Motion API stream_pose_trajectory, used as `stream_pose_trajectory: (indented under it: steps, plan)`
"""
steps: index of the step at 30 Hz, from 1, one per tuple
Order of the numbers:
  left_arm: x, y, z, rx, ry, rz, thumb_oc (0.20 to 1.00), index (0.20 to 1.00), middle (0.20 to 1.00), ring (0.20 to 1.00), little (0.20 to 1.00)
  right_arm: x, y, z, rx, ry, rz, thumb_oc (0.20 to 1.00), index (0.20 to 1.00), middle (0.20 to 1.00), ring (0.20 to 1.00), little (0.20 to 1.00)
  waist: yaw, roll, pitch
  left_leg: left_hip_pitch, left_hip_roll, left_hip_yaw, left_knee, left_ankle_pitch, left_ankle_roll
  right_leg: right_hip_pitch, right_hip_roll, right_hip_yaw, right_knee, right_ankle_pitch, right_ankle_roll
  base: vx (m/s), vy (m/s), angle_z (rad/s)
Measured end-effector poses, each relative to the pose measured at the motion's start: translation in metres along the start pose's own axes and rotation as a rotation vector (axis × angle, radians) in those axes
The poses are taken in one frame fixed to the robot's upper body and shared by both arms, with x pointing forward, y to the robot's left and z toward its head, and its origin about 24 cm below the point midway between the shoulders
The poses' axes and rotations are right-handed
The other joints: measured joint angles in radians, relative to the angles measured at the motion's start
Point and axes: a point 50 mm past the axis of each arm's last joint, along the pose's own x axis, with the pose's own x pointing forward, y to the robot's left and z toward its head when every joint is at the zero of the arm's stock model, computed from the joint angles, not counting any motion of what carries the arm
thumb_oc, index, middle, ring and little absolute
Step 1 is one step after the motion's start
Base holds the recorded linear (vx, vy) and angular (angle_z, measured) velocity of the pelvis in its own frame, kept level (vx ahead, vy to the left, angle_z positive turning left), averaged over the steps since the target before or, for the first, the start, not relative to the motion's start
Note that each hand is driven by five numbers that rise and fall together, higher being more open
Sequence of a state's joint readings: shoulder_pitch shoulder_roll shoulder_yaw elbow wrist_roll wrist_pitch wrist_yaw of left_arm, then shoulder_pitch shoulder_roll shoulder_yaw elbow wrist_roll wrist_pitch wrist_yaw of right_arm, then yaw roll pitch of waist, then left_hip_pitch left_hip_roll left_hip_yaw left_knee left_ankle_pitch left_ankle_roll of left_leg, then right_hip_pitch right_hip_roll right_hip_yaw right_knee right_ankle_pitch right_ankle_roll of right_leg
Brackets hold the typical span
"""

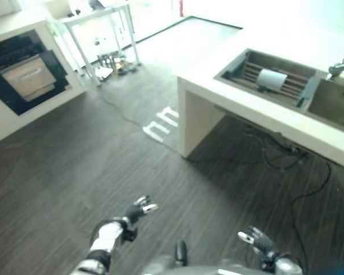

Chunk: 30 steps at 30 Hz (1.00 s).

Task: Place the dishes in the dishwasher.

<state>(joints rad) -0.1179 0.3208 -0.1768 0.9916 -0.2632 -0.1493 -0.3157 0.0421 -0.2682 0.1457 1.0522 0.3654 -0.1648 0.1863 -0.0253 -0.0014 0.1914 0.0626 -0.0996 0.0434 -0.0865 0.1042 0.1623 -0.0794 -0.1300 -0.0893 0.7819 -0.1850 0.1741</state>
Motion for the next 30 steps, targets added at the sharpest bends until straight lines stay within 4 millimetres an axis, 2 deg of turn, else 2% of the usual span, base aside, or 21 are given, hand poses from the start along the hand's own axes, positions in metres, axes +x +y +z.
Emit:
stream_pose_trajectory:
  steps: [2, 3, 5, 7, 8, 10, 11, 12, 13, 15, 17, 18, 19, 20, 21, 22, 24, 27, 28, 29, 30]
  plan:
    - [-0.005, -0.007, -0.019, -0.064, 0.034, 0.021, 1.000, 1.000, 1.000, 1.000, 1.000, 0.006, -0.003, 0.012, -0.024, -0.016, -0.001, 1.000, 1.000, 1.000, 1.000, 1.000, 0.016, 0.059, 0.026, 0.034, 0.053, 0.086, -0.001, -0.040, -0.023, -0.106, -0.041, -0.134, -0.069, -0.005, -0.011, 0.06, -0.102, -1.03]
    - [-0.010, -0.008, -0.029, -0.081, 0.059, 0.029, 1.000, 1.000, 1.000, 1.000, 1.000, 0.007, -0.001, 0.018, -0.033, -0.039, 0.010, 1.000, 1.000, 1.000, 1.000, 1.000, 0.015, 0.069, 0.027, 0.043, 0.068, 0.105, -0.001, -0.055, -0.044, -0.115, -0.060, -0.153, -0.199, 0.003, -0.001, 0.05, -0.258, -0.85]
    - [-0.014, 0.000, -0.033, -0.096, 0.067, 0.063, 1.000, 1.000, 1.000, 1.000, 1.000, 0.008, 0.002, 0.020, -0.039, -0.046, 0.018, 1.000, 1.000, 1.000, 1.000, 1.000, 0.017, 0.028, 0.024, 0.043, 0.067, 0.130, 0.000, -0.069, -0.068, -0.100, -0.112, -0.162, -0.495, 0.075, 0.032, 0.09, -0.282, -0.52]
    - [-0.022, 0.005, -0.045, -0.134, 0.095, 0.102, 1.000, 1.000, 1.000, 1.000, 1.000, 0.011, 0.006, 0.027, -0.045, -0.062, 0.029, 1.000, 1.000, 1.000, 1.000, 1.000, 0.029, -0.005, 0.022, 0.053, 0.066, 0.186, -0.001, -0.084, -0.085, -0.091, -0.162, -0.194, -0.684, 0.186, 0.069, 0.15, -0.318, -0.81]
    - [-0.025, 0.003, -0.052, -0.142, 0.115, 0.101, 1.000, 1.000, 1.000, 1.000, 1.000, 0.011, 0.006, 0.026, -0.058, -0.056, 0.030, 1.000, 1.000, 1.000, 1.000, 1.000, 0.028, -0.009, 0.021, 0.076, 0.077, 0.199, -0.001, -0.095, -0.100, -0.071, -0.172, -0.200, -0.696, 0.223, 0.063, 0.17, -0.398, -0.63]
    - [-0.030, -0.002, -0.064, -0.157, 0.141, 0.105, 1.000, 1.000, 1.000, 1.000, 1.000, 0.007, 0.006, 0.011, -0.070, -0.012, 0.031, 1.000, 1.000, 1.000, 1.000, 1.000, 0.030, -0.011, 0.007, 0.113, 0.125, 0.220, 0.002, -0.122, -0.138, -0.003, -0.128, -0.205, -0.660, 0.224, 0.037, 0.17, -0.435, -0.34]
    - [-0.032, -0.002, -0.066, -0.164, 0.148, 0.117, 1.000, 1.000, 1.000, 1.000, 1.000, 0.005, 0.005, 0.004, -0.065, 0.009, 0.027, 1.000, 1.000, 1.000, 1.000, 1.000, 0.029, -0.020, -0.005, 0.111, 0.152, 0.217, 0.015, -0.128, -0.166, 0.025, -0.087, -0.203, -0.635, 0.211, 0.015, 0.20, -0.512, -0.16]
    - [-0.033, -0.004, -0.071, -0.193, 0.156, 0.128, 1.000, 1.000, 1.000, 1.000, 1.000, 0.001, 0.003, -0.008, -0.056, 0.050, 0.015, 1.000, 1.000, 1.000, 1.000, 1.000, 0.033, -0.042, -0.024, 0.112, 0.188, 0.208, 0.042, -0.137, -0.200, 0.077, -0.029, -0.191, -0.696, 0.164, -0.082, 0.15, -0.392, -0.15]
    - [-0.032, -0.011, -0.074, -0.209, 0.170, 0.120, 1.000, 1.000, 1.000, 1.000, 1.000, -0.001, -0.004, -0.009, -0.061, 0.053, -0.007, 1.000, 1.000, 1.000, 1.000, 1.000, 0.027, -0.018, -0.025, 0.106, 0.236, 0.180, 0.080, -0.139, -0.205, 0.113, 0.027, -0.192, -0.734, 0.172, -0.114, 0.13, -0.433, -0.27]
    - [-0.026, -0.017, -0.070, -0.224, 0.157, 0.115, 1.000, 1.000, 1.000, 1.000, 1.000, -0.005, -0.019, -0.008, -0.081, 0.058, -0.055, 1.000, 1.000, 1.000, 1.000, 1.000, 0.018, 0.004, -0.029, 0.042, 0.290, 0.101, 0.221, -0.129, -0.218, 0.139, 0.087, -0.187, -0.775, 0.172, -0.154, 0.09, -0.360, -0.26]
    - [-0.024, -0.015, -0.069, -0.247, 0.155, 0.136, 1.000, 1.000, 1.000, 1.000, 1.000, -0.007, -0.033, -0.001, -0.097, 0.041, -0.099, 1.000, 1.000, 1.000, 1.000, 1.000, 0.002, 0.006, -0.029, -0.053, 0.315, 0.034, 0.421, -0.075, -0.287, 0.141, 0.112, -0.164, -0.770, 0.149, -0.210, 0.11, -0.334, -0.30]
    - [-0.024, -0.011, -0.068, -0.275, 0.148, 0.157, 1.000, 1.000, 1.000, 1.000, 1.000, -0.006, -0.037, 0.005, -0.085, 0.020, -0.119, 1.000, 1.000, 1.000, 1.000, 1.000, 0.008, -0.002, -0.025, -0.134, 0.317, -0.016, 0.552, -0.014, -0.344, 0.135, 0.112, -0.154, -0.757, 0.130, -0.241, 0.25, -0.105, -0.41]
    - [-0.022, -0.008, -0.063, -0.284, 0.126, 0.166, 1.000, 1.000, 1.000, 1.000, 1.000, -0.008, -0.043, 0.001, -0.069, 0.037, -0.154, 1.000, 1.000, 1.000, 1.000, 1.000, 0.013, -0.018, -0.009, -0.321, 0.282, -0.068, 0.819, 0.008, -0.295, 0.148, 0.118, -0.142, -0.763, 0.115, -0.269, 0.29, 0.050, -0.23]
    - [-0.023, -0.008, -0.063, -0.284, 0.127, 0.166, 1.000, 1.000, 1.000, 1.000, 1.000, -0.008, -0.044, 0.002, -0.070, 0.037, -0.156, 1.000, 1.000, 1.000, 1.000, 1.000, 0.014, -0.019, -0.008, -0.326, 0.277, -0.069, 0.822, 0.002, -0.291, 0.148, 0.119, -0.142, -0.764, 0.114, -0.265, 0.42, 0.191, -0.92]
    - [-0.033, -0.010, -0.080, -0.297, 0.176, 0.165, 1.000, 1.000, 1.000, 1.000, 1.000, -0.009, -0.047, 0.001, -0.083, 0.050, -0.162, 1.000, 1.000, 1.000, 1.000, 1.000, 0.037, -0.014, 0.003, -0.304, 0.170, -0.061, 0.477, -0.074, -0.255, 0.180, 0.144, -0.111, -0.788, 0.112, -0.222, 0.39, 0.288, -0.94]
    - [-0.035, -0.008, -0.082, -0.295, 0.186, 0.167, 1.000, 1.000, 1.000, 1.000, 1.000, -0.009, -0.045, -0.002, -0.079, 0.067, -0.154, 1.000, 1.000, 1.000, 1.000, 1.000, 0.031, 0.006, 0.002, -0.281, 0.163, -0.061, 0.272, -0.044, -0.268, 0.213, 0.182, -0.119, -0.810, 0.109, -0.219, 0.35, 0.286, -0.99]
    - [-0.031, -0.006, -0.077, -0.292, 0.178, 0.160, 1.000, 1.000, 1.000, 1.000, 1.000, -0.010, -0.041, -0.012, -0.047, 0.101, -0.147, 1.000, 1.000, 1.000, 1.000, 1.000, 0.031, 0.005, 0.007, -0.250, 0.171, -0.094, 0.074, 0.018, -0.276, 0.230, 0.214, -0.112, -0.812, 0.114, -0.227, 0.22, 0.263, -0.23]
    - [-0.029, -0.006, -0.075, -0.294, 0.178, 0.148, 1.000, 1.000, 1.000, 1.000, 1.000, -0.009, -0.039, -0.013, -0.033, 0.108, -0.146, 1.000, 1.000, 1.000, 1.000, 1.000, 0.033, -0.026, 0.016, -0.216, 0.164, -0.115, 0.059, 0.035, -0.262, 0.234, 0.213, -0.053, -0.794, 0.093, -0.192, 0.26, 0.449, -0.49]
    - [-0.028, -0.006, -0.074, -0.294, 0.180, 0.143, 1.000, 1.000, 1.000, 1.000, 1.000, -0.009, -0.038, -0.015, -0.021, 0.114, -0.150, 1.000, 1.000, 1.000, 1.000, 1.000, 0.031, -0.039, 0.026, -0.188, 0.136, -0.106, 0.097, 0.011, -0.227, 0.230, 0.202, -0.036, -0.755, 0.065, -0.148, 0.23, 0.462, -0.42]
    - [-0.025, -0.006, -0.071, -0.292, 0.173, 0.139, 1.000, 1.000, 1.000, 1.000, 1.000, -0.010, -0.038, -0.018, 0.002, 0.119, -0.159, 1.000, 1.000, 1.000, 1.000, 1.000, 0.029, -0.038, 0.035, -0.163, 0.103, -0.079, 0.132, -0.017, -0.184, 0.225, 0.193, -0.035, -0.706, 0.053, -0.128, 0.21, 0.411, -0.20]
    - [-0.020, -0.012, -0.066, -0.300, 0.159, 0.123, 1.000, 1.000, 1.000, 1.000, 1.000, -0.015, -0.044, -0.023, 0.020, 0.132, -0.180, 1.000, 1.000, 1.000, 1.000, 1.000, 0.009, 0.006, 0.047, -0.143, 0.106, -0.050, 0.180, -0.051, -0.133, 0.173, 0.220, -0.040, -0.582, 0.077, -0.093, 0.21, 0.420, 0.17]
